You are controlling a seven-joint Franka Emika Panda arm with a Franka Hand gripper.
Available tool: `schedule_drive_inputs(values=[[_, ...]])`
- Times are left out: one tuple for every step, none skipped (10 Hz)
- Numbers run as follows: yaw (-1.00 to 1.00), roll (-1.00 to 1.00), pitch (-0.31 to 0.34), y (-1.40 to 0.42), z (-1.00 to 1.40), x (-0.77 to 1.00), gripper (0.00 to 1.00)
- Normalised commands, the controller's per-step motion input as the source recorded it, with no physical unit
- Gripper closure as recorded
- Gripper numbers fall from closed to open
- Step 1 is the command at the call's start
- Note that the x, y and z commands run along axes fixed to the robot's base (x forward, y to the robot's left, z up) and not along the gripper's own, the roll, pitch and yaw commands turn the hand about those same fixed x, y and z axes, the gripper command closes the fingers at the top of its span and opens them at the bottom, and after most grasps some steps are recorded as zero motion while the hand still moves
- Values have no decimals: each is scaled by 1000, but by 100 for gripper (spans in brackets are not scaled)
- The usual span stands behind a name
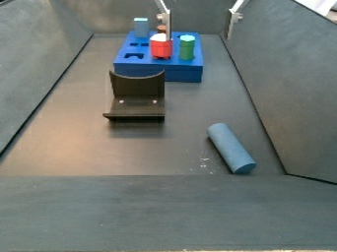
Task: Pick up the oval object. Move up. Place the oval object on the fixture. Regrasp the oval object. Move to above the board. Insert the oval object.
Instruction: Pick up the oval object.
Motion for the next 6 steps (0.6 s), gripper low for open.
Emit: schedule_drive_inputs(values=[[-171,-276,-21,280,-111,51,0],[17,-26,-79,349,-183,-97,0],[980,60,-129,20,-1000,-186,0],[1000,1,-131,40,-951,-174,0],[1000,0,-121,34,-940,-163,0],[1000,3,-116,26,-943,-160,0]])
